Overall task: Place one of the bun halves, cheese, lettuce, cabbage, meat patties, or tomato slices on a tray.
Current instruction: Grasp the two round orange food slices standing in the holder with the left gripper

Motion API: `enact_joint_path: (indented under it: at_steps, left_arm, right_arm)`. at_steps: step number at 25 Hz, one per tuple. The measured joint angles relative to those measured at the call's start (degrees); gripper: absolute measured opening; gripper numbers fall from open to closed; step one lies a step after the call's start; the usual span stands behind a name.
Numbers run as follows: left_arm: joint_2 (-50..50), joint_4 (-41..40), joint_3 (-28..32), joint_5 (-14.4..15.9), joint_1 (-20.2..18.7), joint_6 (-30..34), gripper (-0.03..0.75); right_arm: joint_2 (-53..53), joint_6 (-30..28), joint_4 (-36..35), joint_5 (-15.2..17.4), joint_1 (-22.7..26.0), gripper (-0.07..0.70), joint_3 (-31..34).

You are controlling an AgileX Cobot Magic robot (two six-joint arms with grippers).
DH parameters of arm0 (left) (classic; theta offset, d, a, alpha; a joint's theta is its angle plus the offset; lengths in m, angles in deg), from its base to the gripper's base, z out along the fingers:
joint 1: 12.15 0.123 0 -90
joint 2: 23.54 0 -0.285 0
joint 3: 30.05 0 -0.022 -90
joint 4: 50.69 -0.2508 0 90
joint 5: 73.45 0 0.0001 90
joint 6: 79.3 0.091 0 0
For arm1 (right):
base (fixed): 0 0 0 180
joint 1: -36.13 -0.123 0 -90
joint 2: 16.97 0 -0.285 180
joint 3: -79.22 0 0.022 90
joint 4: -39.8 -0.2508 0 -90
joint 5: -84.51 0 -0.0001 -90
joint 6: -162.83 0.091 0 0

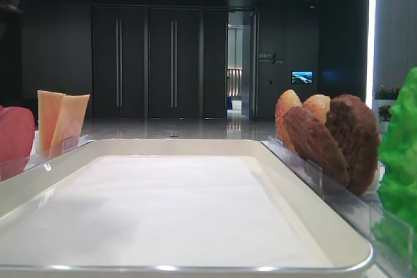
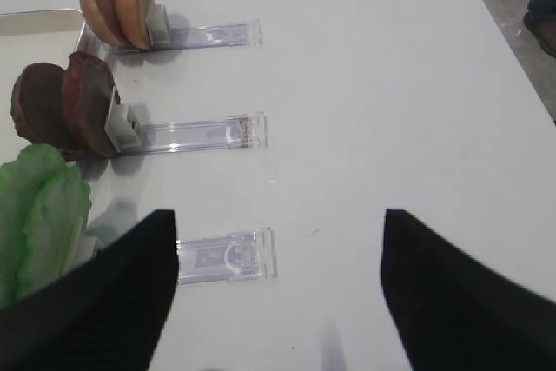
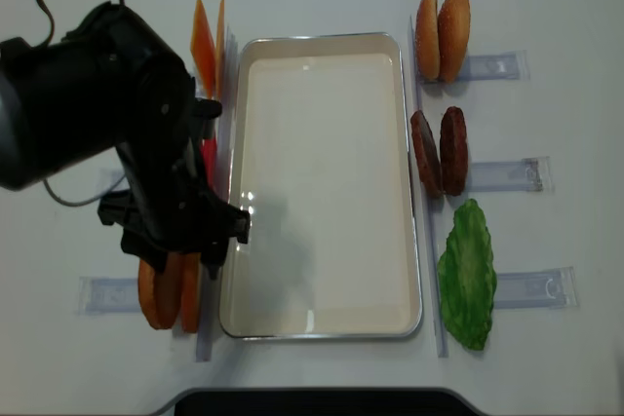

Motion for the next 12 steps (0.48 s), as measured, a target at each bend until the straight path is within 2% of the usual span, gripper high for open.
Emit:
enact_joint_path:
  at_steps: [12]
  left_arm:
    - [3.07,-0.34,0.0,0.0,0.0,-0.03,0.505]
  right_arm:
    - [0.0,0.0,0.0,0.0,0.0,0.472,0.0]
